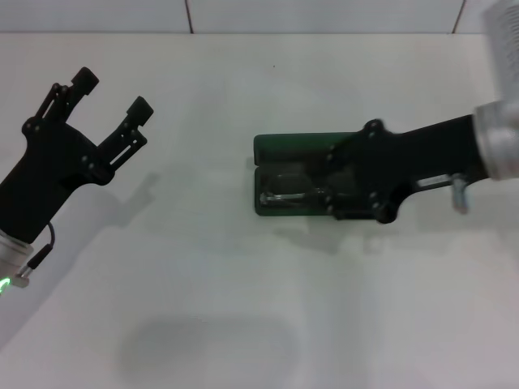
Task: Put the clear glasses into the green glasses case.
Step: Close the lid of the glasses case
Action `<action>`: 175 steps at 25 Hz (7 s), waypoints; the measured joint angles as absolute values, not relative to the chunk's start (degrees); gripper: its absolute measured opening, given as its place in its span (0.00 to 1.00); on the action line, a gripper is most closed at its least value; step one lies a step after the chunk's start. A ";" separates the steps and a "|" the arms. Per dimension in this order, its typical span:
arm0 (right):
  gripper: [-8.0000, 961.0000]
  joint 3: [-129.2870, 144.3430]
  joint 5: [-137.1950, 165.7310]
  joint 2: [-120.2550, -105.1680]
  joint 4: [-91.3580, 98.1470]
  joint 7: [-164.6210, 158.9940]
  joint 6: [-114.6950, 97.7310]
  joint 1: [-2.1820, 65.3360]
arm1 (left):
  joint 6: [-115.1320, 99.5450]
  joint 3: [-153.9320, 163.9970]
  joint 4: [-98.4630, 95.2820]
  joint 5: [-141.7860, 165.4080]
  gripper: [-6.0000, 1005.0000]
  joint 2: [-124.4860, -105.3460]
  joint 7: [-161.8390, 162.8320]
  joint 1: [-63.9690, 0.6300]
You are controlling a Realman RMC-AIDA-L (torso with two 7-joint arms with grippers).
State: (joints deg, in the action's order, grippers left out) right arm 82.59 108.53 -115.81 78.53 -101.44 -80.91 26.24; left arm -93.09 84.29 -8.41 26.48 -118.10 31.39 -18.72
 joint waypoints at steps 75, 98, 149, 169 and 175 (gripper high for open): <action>0.88 32.84 74.25 -115.46 20.13 -50.63 -99.87 20.83 | -52.76 106.97 -16.80 33.25 0.86 -120.23 52.82 -36.93; 0.88 33.99 74.62 -115.66 19.95 -50.62 -100.91 20.61 | -39.20 108.06 -16.91 32.69 0.86 -120.41 64.57 -44.43; 0.88 44.52 115.65 -113.29 30.24 -76.09 -93.13 29.97 | -51.65 109.24 -21.22 26.93 0.85 -120.66 52.80 -34.47; 0.88 52.78 116.68 -116.13 29.34 -77.35 -82.67 32.09 | -51.62 109.25 -21.06 26.54 0.85 -120.76 52.38 -36.05; 0.88 52.89 115.41 -116.15 27.48 -76.39 -81.82 33.49 | -51.58 109.24 -20.75 26.63 0.85 -120.70 52.38 -36.93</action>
